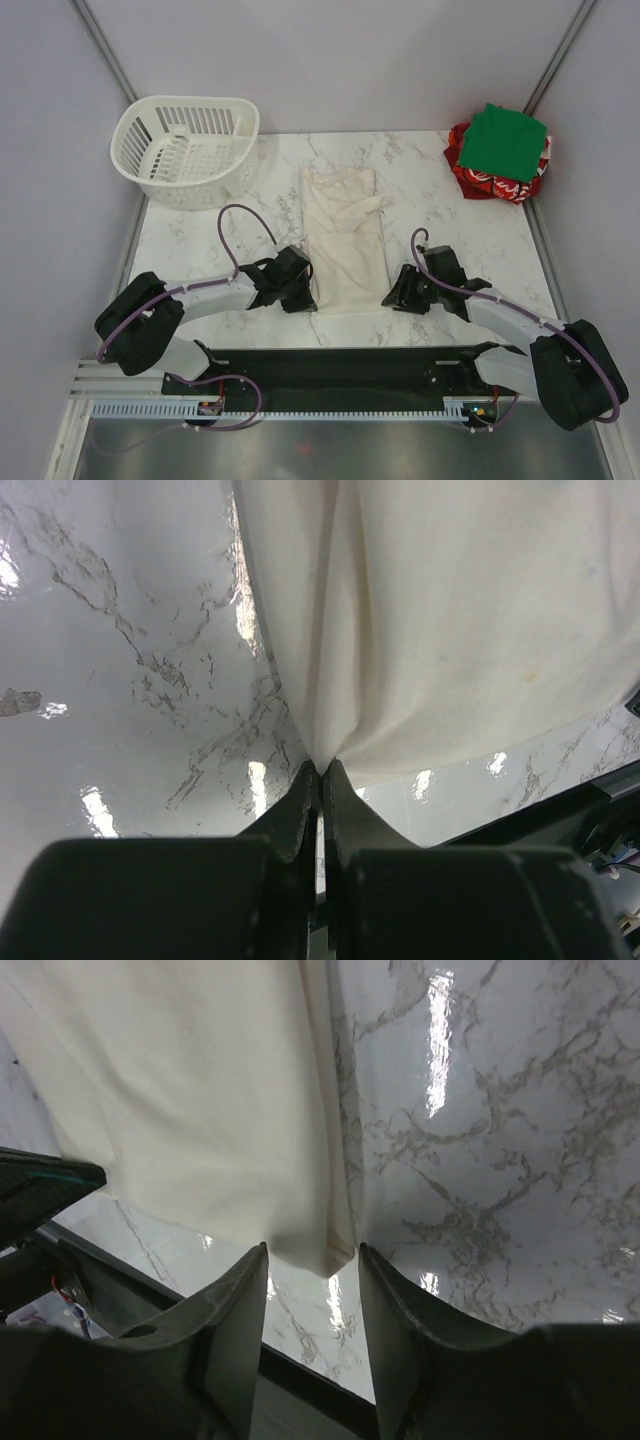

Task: Fold and stack the t-shirts
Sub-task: Fold the tshirt

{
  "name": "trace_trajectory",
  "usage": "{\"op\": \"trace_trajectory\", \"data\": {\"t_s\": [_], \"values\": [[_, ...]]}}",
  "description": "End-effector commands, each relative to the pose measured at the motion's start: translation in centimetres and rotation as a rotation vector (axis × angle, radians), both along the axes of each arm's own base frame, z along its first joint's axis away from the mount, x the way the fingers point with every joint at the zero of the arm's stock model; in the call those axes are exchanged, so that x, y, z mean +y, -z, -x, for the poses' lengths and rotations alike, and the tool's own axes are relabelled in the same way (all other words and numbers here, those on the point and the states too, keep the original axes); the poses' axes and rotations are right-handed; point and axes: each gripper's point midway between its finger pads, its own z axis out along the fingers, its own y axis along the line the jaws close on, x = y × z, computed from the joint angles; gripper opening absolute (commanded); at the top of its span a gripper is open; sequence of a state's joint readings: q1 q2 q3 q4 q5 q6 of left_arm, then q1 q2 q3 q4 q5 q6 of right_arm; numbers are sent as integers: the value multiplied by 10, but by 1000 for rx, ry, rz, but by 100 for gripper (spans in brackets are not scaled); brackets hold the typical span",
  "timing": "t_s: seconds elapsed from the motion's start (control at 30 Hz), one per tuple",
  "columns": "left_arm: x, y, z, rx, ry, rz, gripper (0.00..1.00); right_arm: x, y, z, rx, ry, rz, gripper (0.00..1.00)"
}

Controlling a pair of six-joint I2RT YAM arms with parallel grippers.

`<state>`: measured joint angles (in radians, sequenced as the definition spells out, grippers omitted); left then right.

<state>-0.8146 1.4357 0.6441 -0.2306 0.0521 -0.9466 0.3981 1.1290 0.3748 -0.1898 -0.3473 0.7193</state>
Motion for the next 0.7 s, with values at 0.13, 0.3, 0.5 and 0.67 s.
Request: {"op": "trace_trajectory", "data": {"t_s": [0.13, 0.3, 0.5, 0.67], "values": [[6, 8, 1, 24, -40, -29, 2, -1, 11, 2, 0, 0, 5, 24], [1, 3, 1, 12, 1, -18, 2, 0, 9, 5, -21, -38, 1, 0], [-4, -18, 26, -3, 132, -31, 2, -1, -10, 18, -34, -71, -19, 0], [0, -36, 56, 12, 154, 3, 2, -3, -41, 34, -59, -75, -53, 0]]}}
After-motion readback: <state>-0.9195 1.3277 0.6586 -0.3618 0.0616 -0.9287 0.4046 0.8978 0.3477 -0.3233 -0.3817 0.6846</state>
